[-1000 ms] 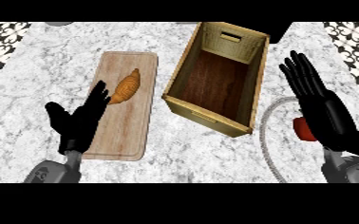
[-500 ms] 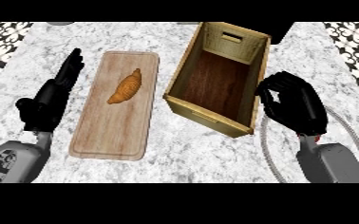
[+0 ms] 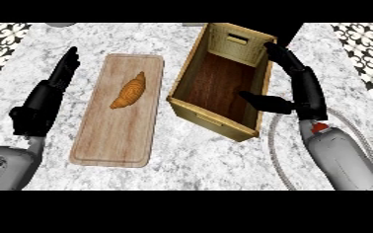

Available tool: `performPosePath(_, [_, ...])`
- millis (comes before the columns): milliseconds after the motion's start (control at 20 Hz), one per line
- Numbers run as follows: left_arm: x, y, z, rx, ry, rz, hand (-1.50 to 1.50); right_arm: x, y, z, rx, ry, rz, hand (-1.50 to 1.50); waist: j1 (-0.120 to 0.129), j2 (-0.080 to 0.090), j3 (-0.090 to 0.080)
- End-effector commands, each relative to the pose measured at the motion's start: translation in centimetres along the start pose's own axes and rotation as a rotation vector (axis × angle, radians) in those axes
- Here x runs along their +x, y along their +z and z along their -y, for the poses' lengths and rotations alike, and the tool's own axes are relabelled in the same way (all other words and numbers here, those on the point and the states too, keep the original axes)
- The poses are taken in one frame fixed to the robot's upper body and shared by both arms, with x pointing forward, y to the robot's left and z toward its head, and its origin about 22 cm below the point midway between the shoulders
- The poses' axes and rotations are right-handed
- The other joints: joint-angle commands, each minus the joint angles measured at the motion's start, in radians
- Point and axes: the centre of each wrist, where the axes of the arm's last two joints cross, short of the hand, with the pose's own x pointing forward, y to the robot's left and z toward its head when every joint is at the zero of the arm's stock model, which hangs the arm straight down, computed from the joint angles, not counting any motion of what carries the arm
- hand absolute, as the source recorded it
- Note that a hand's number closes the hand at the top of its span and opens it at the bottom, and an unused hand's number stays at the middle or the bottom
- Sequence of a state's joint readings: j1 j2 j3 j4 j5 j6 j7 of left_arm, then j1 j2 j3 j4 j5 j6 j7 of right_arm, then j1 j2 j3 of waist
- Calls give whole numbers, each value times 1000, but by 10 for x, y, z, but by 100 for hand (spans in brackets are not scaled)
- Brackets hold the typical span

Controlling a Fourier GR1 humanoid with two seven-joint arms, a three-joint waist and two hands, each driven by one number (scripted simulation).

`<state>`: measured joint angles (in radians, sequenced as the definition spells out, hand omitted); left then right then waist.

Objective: Pick the bell pepper from the placemat and place it in the basket

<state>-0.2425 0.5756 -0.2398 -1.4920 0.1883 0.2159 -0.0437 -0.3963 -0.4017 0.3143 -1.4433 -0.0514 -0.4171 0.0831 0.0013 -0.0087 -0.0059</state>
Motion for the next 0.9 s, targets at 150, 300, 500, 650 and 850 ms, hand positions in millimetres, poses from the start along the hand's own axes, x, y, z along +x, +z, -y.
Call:
performPosePath(150, [-1, 0, -6, 6, -39, 2, 0, 40, -36, 91, 49, 638, -205, -150, -7, -6, -8])
performPosePath(300, [-1, 0, -2, 5, -21, -2, 0, 58, -36, 91, 275, 835, -300, -150, 6, -5, -7])
performPosePath(500, [-5, 7, 8, -14, -17, 4, 0, 92, -41, 98, 520, 937, -416, -150, 10, -2, -2])
performPosePath(650, [3, 3, 11, -27, -6, 16, 0, 118, -53, 104, 621, 938, -492, -150, 13, 4, 2])
performPosePath(850, [-12, 14, -4, 6, -3, 15, 0, 118, -55, 113, 706, 965, -576, -150, 6, 6, 4])
